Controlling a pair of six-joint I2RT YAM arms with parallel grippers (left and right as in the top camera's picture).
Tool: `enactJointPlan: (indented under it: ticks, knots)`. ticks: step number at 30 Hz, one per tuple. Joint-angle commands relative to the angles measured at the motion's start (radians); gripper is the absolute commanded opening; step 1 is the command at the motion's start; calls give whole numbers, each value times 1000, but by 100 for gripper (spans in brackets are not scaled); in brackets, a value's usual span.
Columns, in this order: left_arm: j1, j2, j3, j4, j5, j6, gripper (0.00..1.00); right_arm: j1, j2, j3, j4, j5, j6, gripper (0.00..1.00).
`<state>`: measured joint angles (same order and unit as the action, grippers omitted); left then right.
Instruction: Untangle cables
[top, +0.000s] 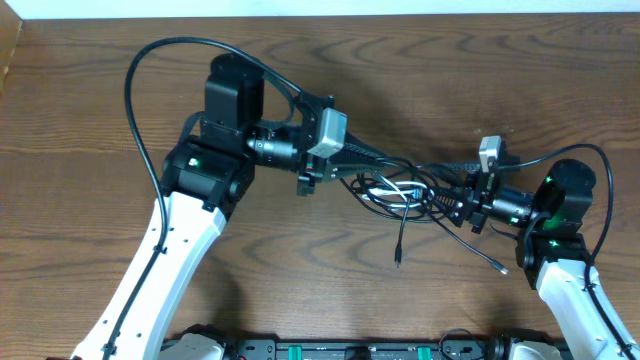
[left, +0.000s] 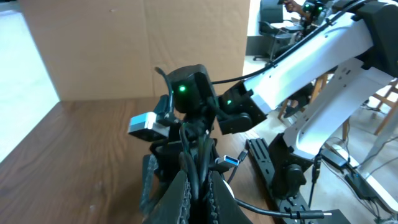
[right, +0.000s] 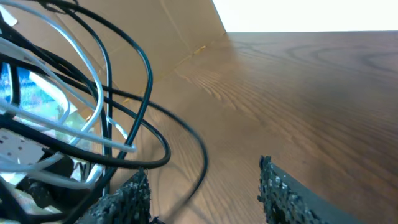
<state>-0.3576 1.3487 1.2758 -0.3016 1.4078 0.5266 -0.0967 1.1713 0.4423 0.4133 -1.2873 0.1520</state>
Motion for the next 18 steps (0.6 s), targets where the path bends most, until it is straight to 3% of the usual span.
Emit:
enactJointPlan:
  ticks: [1,18]
  knots:
    - [-20,-3,1,8,21,-5,7,14,0,8,7,-17,-72,54]
    - [-20,-2,1,9,-207,3,7,50,0,8,21,-171,-72,65]
